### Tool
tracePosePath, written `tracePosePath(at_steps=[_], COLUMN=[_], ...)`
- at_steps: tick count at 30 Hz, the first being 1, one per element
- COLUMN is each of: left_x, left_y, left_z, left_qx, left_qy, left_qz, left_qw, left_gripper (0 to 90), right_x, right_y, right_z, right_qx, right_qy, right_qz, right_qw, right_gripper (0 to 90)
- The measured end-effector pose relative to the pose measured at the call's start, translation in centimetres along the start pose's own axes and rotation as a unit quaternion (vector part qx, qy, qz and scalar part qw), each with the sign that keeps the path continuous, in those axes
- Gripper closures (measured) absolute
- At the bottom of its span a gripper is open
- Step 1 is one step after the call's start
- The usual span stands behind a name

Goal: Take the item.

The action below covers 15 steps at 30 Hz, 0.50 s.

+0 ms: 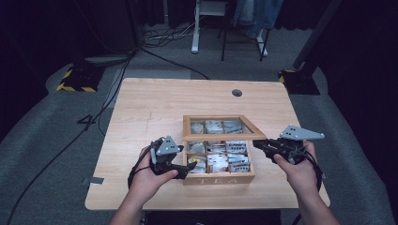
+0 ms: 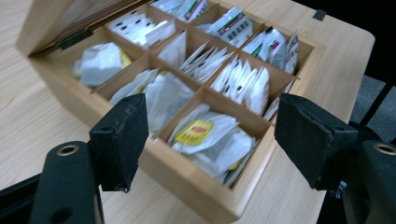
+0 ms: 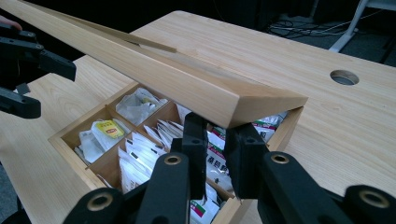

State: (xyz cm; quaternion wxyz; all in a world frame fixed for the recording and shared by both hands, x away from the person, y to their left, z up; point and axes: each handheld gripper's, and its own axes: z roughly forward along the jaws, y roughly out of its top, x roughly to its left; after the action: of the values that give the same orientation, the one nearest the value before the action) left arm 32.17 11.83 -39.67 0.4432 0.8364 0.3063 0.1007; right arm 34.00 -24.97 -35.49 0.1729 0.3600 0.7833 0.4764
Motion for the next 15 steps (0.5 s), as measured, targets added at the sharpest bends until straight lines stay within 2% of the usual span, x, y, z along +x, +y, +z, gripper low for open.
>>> tracePosePath(at_steps=[10,15], left_x=[-2.4,-3.2], left_y=[1.5,2.1], left_z=[2.1,3.0], left_qx=[-0.002,-0.002], left_qy=[-0.037,-0.041], left_qz=[0.03,0.038], left_qw=[0.9988,0.9985], left_gripper=[30.6,31.2], right_x=[0.0,0.1], right_y=[0.0,0.0], right_z=[0.0,0.0], right_qx=[-0.001,-0.001], right_qy=[0.0,0.0], right_qz=[0.0,0.0], right_qw=[1.0,1.0], right_gripper=[78.3,78.3])
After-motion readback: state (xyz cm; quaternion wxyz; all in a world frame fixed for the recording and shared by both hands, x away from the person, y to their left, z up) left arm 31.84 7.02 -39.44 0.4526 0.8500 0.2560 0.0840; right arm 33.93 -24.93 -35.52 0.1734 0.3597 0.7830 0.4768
